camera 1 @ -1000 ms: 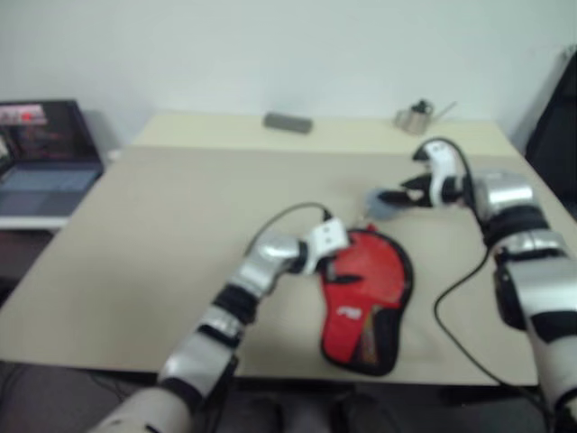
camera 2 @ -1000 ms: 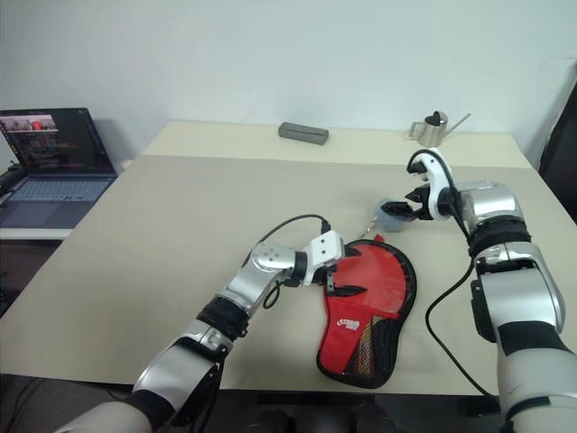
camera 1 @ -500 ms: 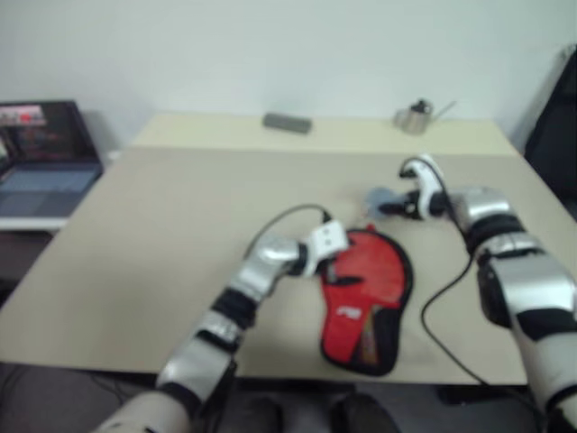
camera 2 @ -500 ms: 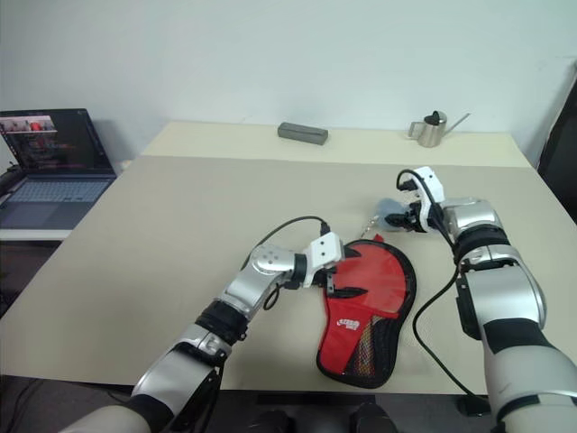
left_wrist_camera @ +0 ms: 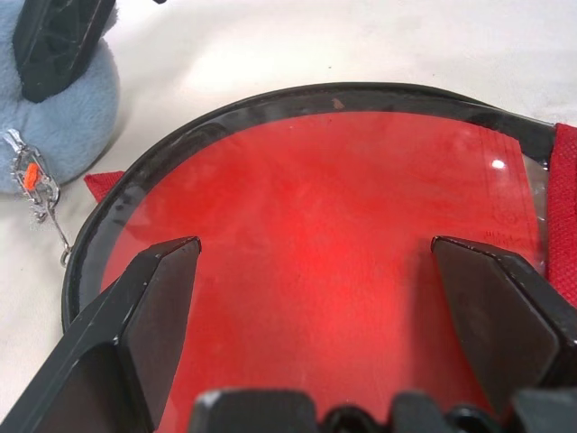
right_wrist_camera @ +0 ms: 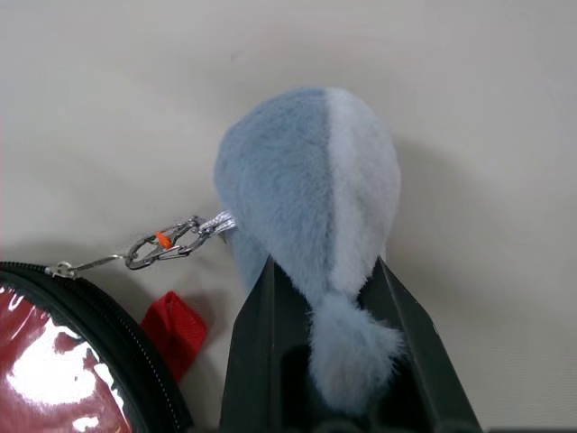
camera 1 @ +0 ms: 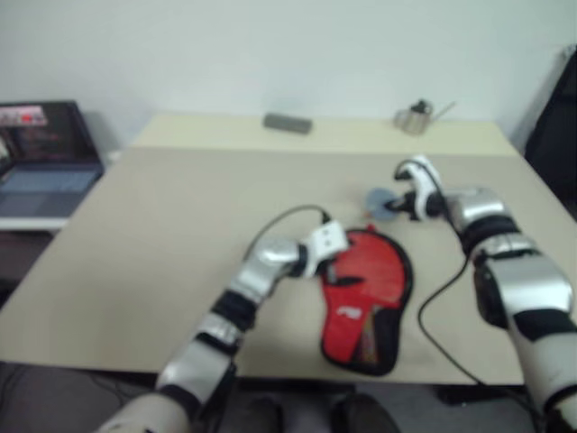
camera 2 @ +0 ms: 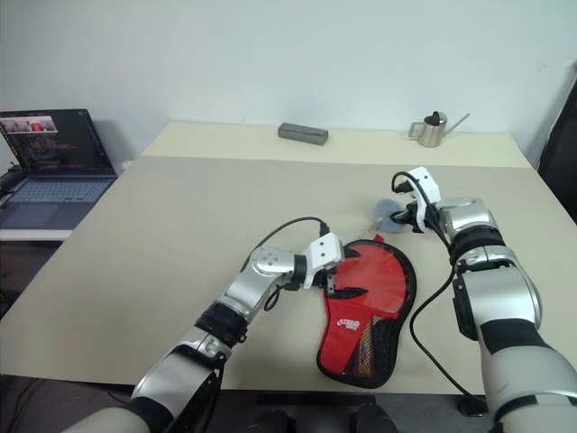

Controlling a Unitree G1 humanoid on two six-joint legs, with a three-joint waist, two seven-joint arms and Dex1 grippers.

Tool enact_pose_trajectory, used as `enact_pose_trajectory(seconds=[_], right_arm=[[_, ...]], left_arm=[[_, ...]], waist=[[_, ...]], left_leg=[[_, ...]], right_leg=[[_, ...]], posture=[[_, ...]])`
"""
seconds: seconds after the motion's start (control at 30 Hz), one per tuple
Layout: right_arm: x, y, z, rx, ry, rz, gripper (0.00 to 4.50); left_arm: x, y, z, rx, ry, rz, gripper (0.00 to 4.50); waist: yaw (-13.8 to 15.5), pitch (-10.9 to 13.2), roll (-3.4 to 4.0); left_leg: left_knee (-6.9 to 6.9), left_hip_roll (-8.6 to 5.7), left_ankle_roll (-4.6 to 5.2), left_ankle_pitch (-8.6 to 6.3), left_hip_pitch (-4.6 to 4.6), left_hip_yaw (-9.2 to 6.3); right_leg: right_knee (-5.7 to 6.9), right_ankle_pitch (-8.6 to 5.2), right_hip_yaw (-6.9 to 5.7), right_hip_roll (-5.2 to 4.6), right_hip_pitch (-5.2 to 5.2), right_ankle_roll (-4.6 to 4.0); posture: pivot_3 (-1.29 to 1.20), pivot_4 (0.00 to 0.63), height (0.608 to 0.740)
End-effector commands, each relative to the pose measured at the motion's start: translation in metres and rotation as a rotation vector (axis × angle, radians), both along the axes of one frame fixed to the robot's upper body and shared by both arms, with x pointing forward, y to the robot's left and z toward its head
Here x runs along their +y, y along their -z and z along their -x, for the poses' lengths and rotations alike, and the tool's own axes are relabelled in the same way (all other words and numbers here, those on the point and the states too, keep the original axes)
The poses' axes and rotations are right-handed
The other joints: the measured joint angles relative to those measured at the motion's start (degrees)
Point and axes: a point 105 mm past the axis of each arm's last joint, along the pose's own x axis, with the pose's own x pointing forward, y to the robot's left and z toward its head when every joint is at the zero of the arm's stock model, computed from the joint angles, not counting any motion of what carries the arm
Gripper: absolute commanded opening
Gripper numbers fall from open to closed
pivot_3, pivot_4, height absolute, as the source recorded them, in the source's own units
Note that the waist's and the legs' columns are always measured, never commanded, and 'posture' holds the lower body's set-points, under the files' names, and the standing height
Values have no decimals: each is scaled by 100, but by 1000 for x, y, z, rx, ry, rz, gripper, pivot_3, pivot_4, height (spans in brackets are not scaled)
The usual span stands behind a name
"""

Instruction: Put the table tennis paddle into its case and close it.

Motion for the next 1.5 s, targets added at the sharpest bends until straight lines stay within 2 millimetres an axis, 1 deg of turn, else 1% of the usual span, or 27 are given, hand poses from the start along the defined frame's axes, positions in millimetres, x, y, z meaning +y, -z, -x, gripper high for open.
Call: enact_pose_trajectory(seconds=[0.03,0.17,0.5,0.83,1.03,1.13,1.27,1.4,1.5], right_arm=[[-8,-11,1,-27,-10,10,40],[-16,-16,5,-23,-32,14,39],[-50,-27,25,-22,-23,39,30],[-65,-43,51,-37,-27,59,30],[-76,-46,84,-3,-57,90,29],[-85,-42,100,27,-54,102,28],[-90,-37,118,61,-67,111,28],[-90,-31,140,106,-117,120,27],[-88,-31,155,128,-145,119,27]], left_arm=[[7,32,9,72,-4,-84,4500],[10,33,9,81,-22,-81,4500],[15,38,9,91,-45,-85,4500],[15,40,9,94,-47,-88,4500],[14,41,8,94,-49,-88,4500],[14,41,9,94,-48,-87,4500],[12,42,9,94,-46,-85,4500],[11,42,8,92,-45,-84,4500],[11,42,8,90,-43,-84,4500]], waist=[[1,0,0],[3,-1,3],[5,-4,7],[13,-5,9],[29,-5,9],[30,-7,11],[32,-8,13],[51,-9,14],[66,-10,16]], left_leg=[[0,0,0,0,0,0],[0,-1,0,0,-1,-1],[0,-2,0,0,-1,-2],[0,-3,1,0,-2,-3],[0,-6,1,0,-6,-9],[1,-7,1,0,-3,-8],[1,-7,1,0,-1,-7],[1,-9,1,0,-2,-10],[2,-9,1,0,-1,-9]], right_leg=[[0,0,0,0,0,0],[-1,-1,0,-1,0,1],[-2,-1,0,-2,1,2],[-3,-3,-1,-2,2,5],[-7,-6,-1,-4,5,10],[-5,-6,-1,-4,8,11],[-6,-7,-3,-4,11,12],[-7,-10,-5,-4,12,17],[-6,-11,-5,-4,14,18]], posture=[[0,150,740],[0,150,740],[0,150,740],[0,150,740],[0,150,740],[0,150,740],[0,150,740],[0,150,740],[0,150,740]])
